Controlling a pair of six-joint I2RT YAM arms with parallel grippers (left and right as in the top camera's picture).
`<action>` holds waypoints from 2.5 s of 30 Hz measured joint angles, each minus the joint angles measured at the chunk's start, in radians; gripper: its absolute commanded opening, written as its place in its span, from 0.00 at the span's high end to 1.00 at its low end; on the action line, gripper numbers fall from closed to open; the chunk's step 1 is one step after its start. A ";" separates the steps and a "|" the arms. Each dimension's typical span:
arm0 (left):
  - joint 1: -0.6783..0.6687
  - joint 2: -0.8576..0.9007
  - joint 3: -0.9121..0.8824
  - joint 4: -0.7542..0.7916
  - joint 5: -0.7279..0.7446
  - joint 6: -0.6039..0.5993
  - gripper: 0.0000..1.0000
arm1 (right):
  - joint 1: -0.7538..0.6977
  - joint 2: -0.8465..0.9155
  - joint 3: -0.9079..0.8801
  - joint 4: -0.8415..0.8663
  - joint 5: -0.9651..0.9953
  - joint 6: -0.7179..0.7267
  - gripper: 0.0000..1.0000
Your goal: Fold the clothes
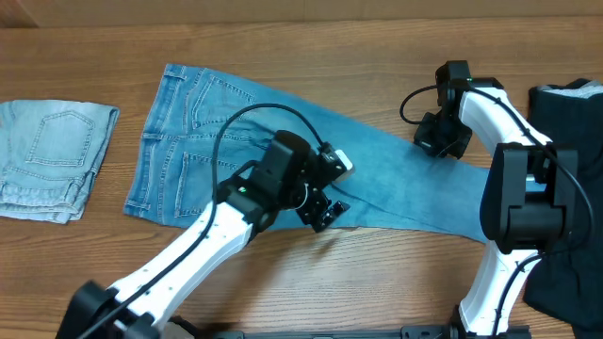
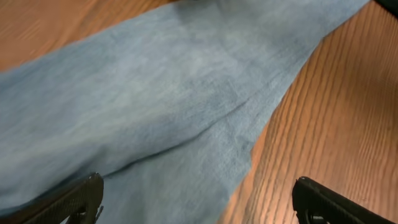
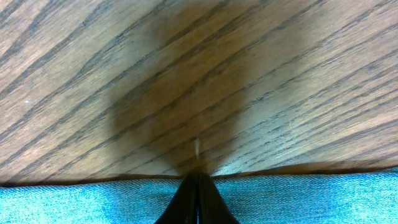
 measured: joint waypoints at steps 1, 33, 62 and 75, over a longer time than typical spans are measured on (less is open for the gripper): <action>-0.009 0.023 0.000 0.014 -0.003 0.011 0.00 | 0.000 0.000 0.000 -0.001 0.000 0.000 0.96; -0.019 0.244 0.052 -0.042 -0.258 -0.584 0.96 | -0.001 0.002 0.186 -0.288 -0.067 -0.045 0.96; 0.014 0.562 0.450 -0.614 -0.280 -0.445 0.96 | 0.066 -0.012 -0.027 0.044 -0.111 -0.074 0.96; 0.052 0.596 0.470 -0.625 -0.204 -0.415 0.96 | 0.065 -0.044 -0.087 0.151 -0.112 -0.074 0.96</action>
